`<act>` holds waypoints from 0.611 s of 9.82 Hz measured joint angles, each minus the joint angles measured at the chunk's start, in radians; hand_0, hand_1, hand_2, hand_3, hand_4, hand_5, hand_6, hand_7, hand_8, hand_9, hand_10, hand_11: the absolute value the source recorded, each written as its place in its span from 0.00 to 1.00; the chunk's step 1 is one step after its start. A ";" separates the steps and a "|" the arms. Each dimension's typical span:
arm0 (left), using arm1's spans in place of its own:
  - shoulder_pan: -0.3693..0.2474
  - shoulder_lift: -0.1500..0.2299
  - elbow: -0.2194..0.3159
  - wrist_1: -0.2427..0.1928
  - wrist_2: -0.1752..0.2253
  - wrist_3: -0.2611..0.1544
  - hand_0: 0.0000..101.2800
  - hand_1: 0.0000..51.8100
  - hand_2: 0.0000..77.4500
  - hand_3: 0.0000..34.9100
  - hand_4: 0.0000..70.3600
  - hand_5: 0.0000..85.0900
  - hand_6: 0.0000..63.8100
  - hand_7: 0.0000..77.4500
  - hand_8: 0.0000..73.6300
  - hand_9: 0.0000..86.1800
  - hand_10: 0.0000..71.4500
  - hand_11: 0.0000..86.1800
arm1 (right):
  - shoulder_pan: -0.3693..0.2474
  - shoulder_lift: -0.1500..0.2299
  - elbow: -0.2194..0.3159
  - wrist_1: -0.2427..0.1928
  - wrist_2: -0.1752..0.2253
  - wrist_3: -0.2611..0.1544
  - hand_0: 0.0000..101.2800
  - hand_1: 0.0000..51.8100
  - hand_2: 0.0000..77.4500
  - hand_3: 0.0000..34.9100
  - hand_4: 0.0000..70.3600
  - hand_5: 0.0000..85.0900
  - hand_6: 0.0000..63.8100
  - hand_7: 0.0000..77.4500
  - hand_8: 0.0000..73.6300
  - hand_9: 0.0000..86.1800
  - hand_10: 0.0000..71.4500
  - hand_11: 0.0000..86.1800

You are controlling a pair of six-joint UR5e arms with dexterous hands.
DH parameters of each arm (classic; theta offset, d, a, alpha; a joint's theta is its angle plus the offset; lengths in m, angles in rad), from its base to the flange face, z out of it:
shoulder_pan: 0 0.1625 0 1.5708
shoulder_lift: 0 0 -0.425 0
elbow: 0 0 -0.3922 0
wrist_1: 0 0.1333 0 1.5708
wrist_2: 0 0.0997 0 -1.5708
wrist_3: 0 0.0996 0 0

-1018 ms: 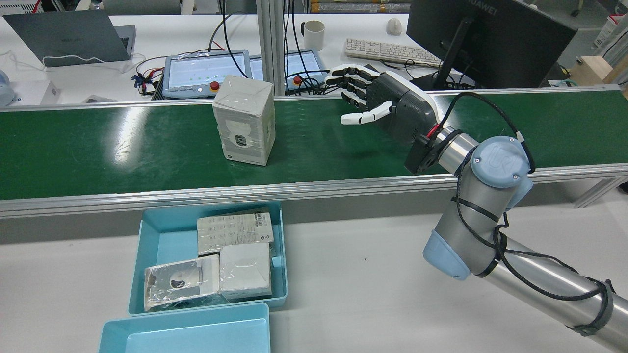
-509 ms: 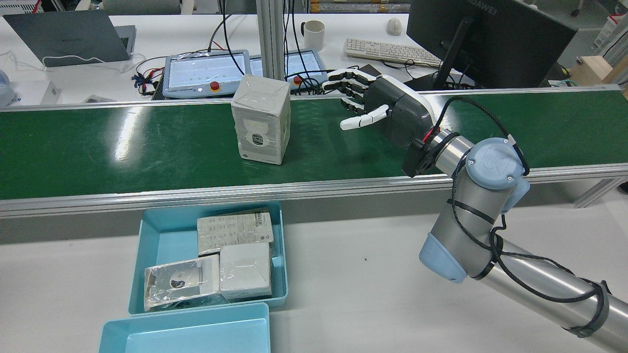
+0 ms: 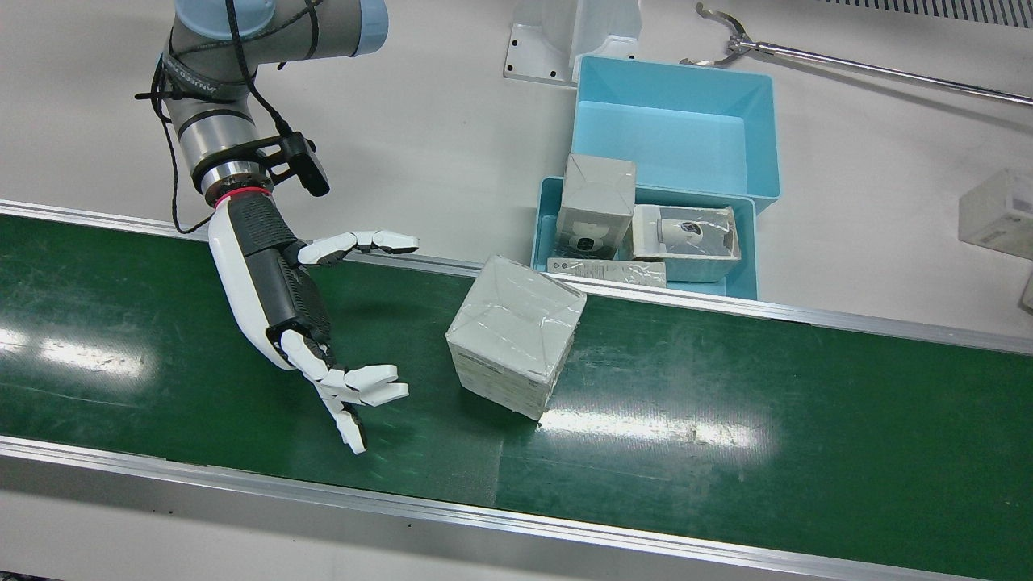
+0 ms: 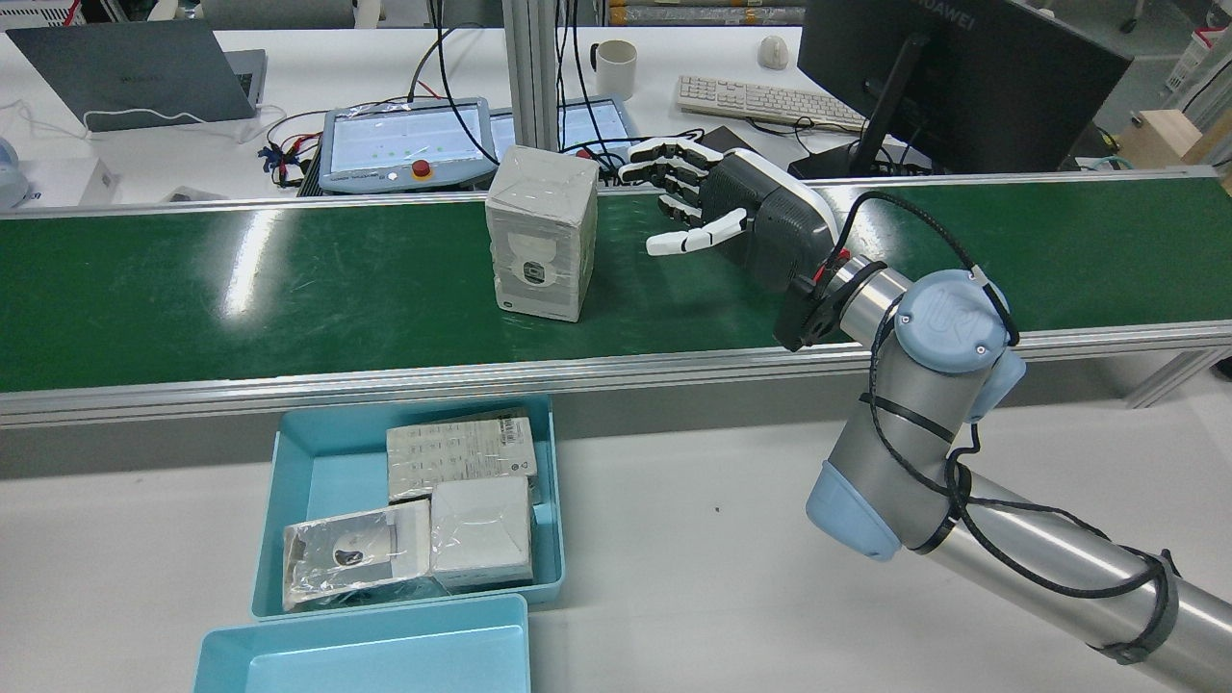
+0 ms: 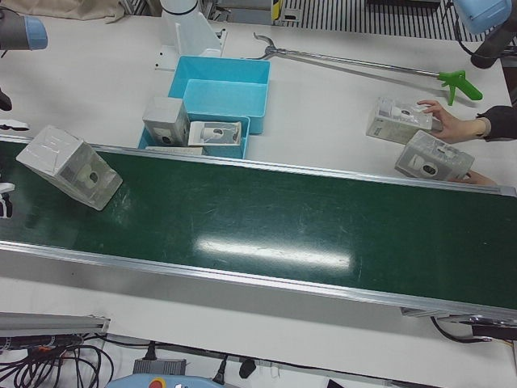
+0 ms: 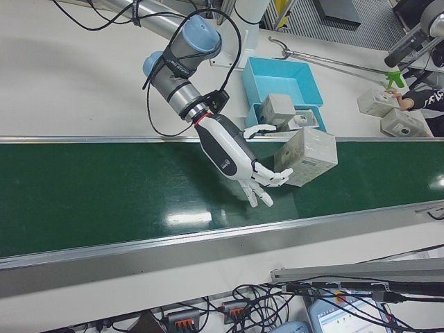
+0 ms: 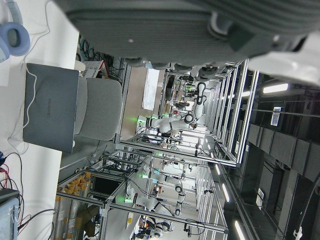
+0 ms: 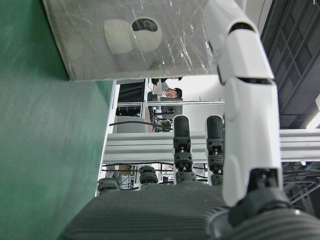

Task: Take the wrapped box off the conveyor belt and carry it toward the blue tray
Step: 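Move the right hand toward the wrapped white box and cup its side, then close the right hand around the wrapped box and lift it off the belt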

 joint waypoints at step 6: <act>0.000 0.000 0.000 0.000 0.000 0.000 0.00 0.00 0.01 0.00 0.00 0.01 0.00 0.00 0.00 0.00 0.01 0.00 | -0.044 0.024 -0.009 -0.007 0.047 -0.035 0.49 0.35 0.27 0.54 0.21 0.37 0.11 0.39 0.02 0.09 0.00 0.02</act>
